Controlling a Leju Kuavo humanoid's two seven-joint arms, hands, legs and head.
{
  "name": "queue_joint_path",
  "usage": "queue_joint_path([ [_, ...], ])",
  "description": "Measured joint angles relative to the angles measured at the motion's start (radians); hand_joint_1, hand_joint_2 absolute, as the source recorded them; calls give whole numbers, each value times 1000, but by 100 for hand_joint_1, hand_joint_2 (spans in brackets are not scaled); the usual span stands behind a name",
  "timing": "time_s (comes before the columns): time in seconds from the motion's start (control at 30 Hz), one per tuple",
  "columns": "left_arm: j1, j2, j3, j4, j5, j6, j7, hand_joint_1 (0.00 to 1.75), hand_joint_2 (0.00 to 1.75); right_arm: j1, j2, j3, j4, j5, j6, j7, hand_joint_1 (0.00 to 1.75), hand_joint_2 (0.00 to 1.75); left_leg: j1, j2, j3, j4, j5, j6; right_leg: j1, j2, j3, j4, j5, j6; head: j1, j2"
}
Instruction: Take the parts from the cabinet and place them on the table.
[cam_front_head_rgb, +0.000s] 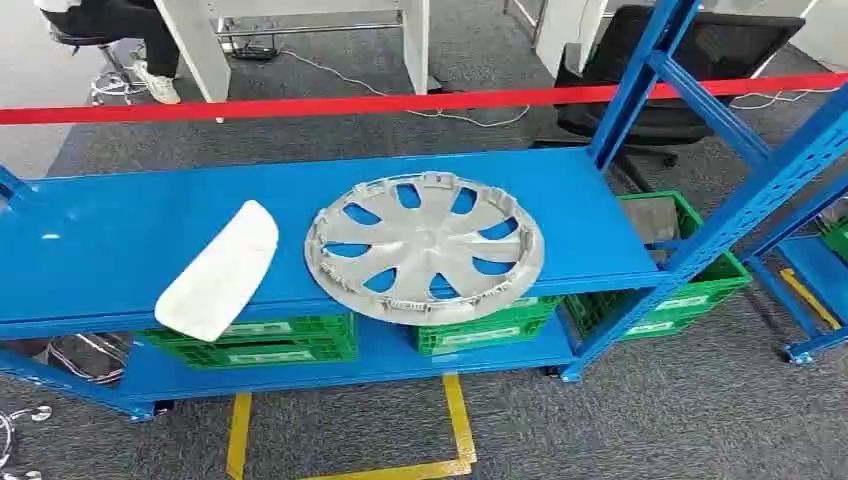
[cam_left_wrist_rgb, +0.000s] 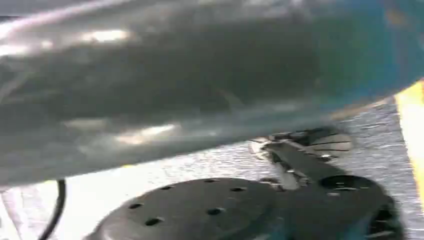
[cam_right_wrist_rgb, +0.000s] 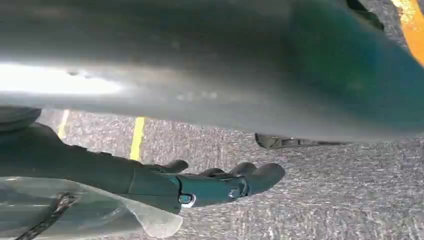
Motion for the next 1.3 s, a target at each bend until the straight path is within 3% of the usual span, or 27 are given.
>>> queue_joint_path([
  [0.47, -63, -50, 90, 28, -39, -24, -196, 0, 0, -50, 10, 299, 51, -349, -76, -34, 0, 0, 0, 0, 0, 0, 0, 0, 0, 0, 0, 0, 0, 0, 0, 0],
  [0.7, -152, -83, 104, 25, -90, -61, -263, 0, 0, -85, 9, 491, 88, -504, -82, -48, 0, 0, 0, 0, 0, 0, 2, -2, 0, 0, 12, 1, 1, 1, 0, 0],
  [0.97, -220, -114, 102, 11, -140, -90, -327, 0, 0, -113, 8, 655, 116, -625, -85, -57, 0, 0, 0, 0, 2, 1, 2, -1, 0, 0, 11, 2, 2, 1, 0, 0],
  [1.1, -257, -137, 64, -13, -194, -102, -361, 0, 0, -128, 6, 741, 134, -683, -86, -62, 0, 0, 0, 0, 2, 1, 3, -2, 0, 0, 11, 2, 2, 1, 0, 0],
  [1.3, -294, -157, -63, -63, -314, -106, -389, 0, 0, -144, -1, 845, 155, -731, -78, -63, 0, 0, 0, 0, 2, 1, 3, -2, 0, 0, 11, 3, 3, 1, 0, 0],
])
